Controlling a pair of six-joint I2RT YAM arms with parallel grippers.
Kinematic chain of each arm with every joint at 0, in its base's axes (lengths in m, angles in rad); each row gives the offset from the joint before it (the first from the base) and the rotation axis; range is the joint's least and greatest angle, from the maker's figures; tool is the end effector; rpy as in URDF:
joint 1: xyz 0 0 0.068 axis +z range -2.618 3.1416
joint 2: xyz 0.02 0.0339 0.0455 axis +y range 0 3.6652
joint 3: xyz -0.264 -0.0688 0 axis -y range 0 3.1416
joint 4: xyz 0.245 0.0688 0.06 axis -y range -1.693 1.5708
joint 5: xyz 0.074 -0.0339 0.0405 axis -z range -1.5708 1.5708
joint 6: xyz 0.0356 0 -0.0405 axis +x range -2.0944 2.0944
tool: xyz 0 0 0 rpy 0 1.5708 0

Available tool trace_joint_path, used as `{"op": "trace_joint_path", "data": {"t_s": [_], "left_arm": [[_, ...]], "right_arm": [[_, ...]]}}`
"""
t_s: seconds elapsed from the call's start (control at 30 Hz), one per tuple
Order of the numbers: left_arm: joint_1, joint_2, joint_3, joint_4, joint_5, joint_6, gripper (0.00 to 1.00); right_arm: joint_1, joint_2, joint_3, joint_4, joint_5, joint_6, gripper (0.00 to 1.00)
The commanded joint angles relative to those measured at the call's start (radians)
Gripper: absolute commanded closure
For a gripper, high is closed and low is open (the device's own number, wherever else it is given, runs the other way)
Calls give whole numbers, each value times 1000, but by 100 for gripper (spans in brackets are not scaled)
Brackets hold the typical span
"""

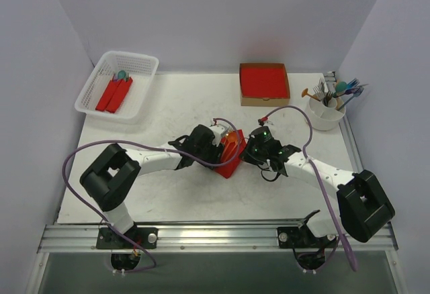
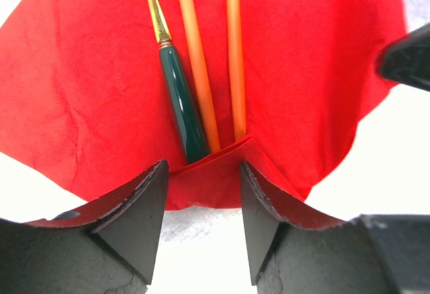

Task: Place the utensils on the paper napkin and roll it up
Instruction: Roll the napkin at the center of the board.

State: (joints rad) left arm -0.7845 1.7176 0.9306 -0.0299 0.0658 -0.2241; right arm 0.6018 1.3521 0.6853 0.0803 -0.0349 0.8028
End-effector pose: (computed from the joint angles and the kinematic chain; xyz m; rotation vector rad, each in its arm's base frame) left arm 0.2454 -0.2482 0.1637 0.7105 2.3531 -0.5410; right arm 0.2331 0.1616 0.2062 0.2077 2.2724 0.8207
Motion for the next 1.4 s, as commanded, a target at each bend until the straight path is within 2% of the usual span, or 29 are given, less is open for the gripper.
{"op": "trace_joint_path", "data": {"t_s": [0.0, 0.73, 1.03, 1.07, 1.1, 1.13, 1.37], "left_arm": [[1, -55, -12, 73, 43, 12, 45], [16, -84, -36, 54, 75, 61, 40], [14, -72, -49, 81, 34, 75, 40], [14, -70, -49, 84, 29, 75, 40], [14, -67, -44, 87, 26, 74, 40], [11, -67, -41, 88, 23, 72, 40], [8, -55, -22, 102, 28, 60, 40]], "right_arm": [[-11, 5, -16, 21, 4, -17, 100], [-46, -1, -66, 39, -17, -28, 100], [-48, 10, -69, 62, -46, -39, 100], [-48, 12, -69, 62, -51, -43, 88], [-48, 7, -69, 61, -51, -43, 82], [-46, 2, -69, 53, -51, -47, 72], [-42, -106, -66, 58, -91, -143, 68]]}}
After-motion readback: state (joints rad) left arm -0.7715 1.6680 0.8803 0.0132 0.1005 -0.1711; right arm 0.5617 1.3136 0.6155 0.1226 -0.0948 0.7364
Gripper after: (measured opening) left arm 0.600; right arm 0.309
